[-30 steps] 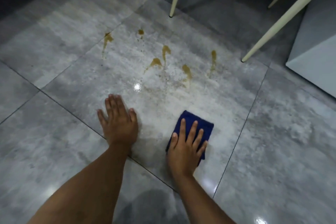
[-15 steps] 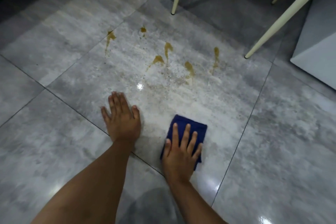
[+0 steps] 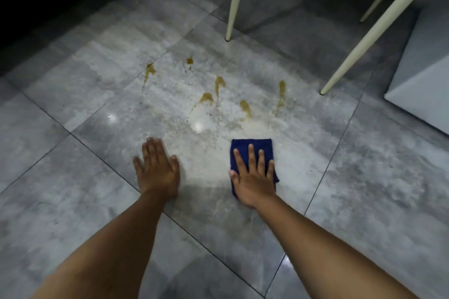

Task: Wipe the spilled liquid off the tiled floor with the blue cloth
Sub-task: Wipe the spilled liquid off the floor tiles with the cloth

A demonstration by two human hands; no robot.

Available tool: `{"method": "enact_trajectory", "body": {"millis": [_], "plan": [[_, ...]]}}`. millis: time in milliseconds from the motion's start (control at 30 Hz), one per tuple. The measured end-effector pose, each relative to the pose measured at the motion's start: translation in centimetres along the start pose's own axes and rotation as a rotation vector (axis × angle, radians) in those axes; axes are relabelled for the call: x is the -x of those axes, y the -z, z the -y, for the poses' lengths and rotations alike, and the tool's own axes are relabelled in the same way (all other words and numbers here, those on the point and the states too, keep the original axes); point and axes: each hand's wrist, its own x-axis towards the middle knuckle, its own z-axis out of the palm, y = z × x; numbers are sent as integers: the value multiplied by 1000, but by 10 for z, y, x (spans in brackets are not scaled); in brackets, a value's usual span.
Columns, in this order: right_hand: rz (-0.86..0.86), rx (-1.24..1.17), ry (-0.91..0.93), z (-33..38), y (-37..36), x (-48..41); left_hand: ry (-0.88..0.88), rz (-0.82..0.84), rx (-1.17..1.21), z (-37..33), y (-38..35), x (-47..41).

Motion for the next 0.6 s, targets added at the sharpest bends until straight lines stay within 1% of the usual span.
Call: {"method": "enact_trajectory", "body": {"millis": [67,100,167,233,267,333,433,500,600], "plan": [[9,-26,22,16,9,-18,8,60,-65,-3,8,-6],[-6,-28,42,23,13,-29,-4,51,-87,-5,10,-9],[-48,-4,84,27,22,-54,-45,-14,-90,-8,12,-19],[-85,12,100,20,40,-83,-32,-80,-36,-8,14,-34],[-107,5,85,13,49,-96,-11,-103,-5,-5,13,-42],[-159,-15,-9,-2,57,-109,7,-125,25,-2,8,-54],[-214,-2,-145,2,42,-97,19,-134,62,-2,-2,-59],[-207,-18,-179,22,35,-90,14,-165,72,-5,-3,-58],[-170,-44,-176,46,44,-107,-1,-177,42,-2,3,-59]]}}
